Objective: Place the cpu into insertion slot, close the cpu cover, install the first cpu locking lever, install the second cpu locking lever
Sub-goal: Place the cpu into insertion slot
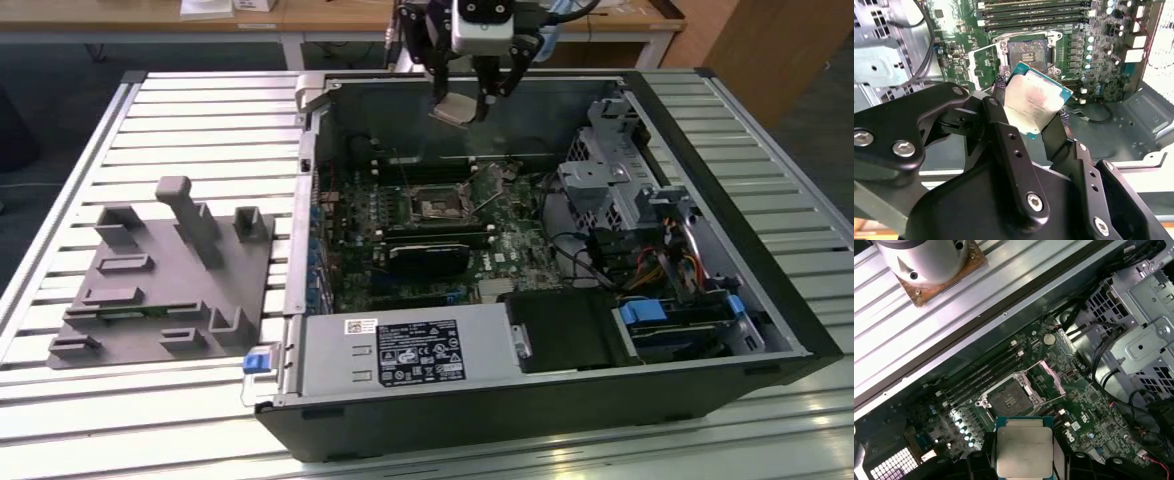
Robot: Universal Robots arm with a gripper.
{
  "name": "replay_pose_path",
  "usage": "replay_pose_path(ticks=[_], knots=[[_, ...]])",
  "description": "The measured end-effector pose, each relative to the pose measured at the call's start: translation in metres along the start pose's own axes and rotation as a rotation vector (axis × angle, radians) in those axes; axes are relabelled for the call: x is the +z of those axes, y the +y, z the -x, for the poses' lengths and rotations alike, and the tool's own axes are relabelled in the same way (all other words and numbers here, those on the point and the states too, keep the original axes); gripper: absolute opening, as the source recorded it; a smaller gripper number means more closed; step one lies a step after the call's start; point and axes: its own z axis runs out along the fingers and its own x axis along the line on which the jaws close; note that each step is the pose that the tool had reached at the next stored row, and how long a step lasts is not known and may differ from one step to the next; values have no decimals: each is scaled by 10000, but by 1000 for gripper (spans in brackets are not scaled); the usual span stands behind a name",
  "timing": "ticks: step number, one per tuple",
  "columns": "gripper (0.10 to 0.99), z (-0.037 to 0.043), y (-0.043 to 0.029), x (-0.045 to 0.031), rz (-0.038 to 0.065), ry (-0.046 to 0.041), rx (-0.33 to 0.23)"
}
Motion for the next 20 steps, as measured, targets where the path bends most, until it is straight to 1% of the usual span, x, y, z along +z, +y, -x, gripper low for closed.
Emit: replay_pose_path(ticks=[8, 20], knots=[[541, 0, -1, 11, -4, -105, 1163], [541, 0, -2, 31, 2, -265, 3063]])
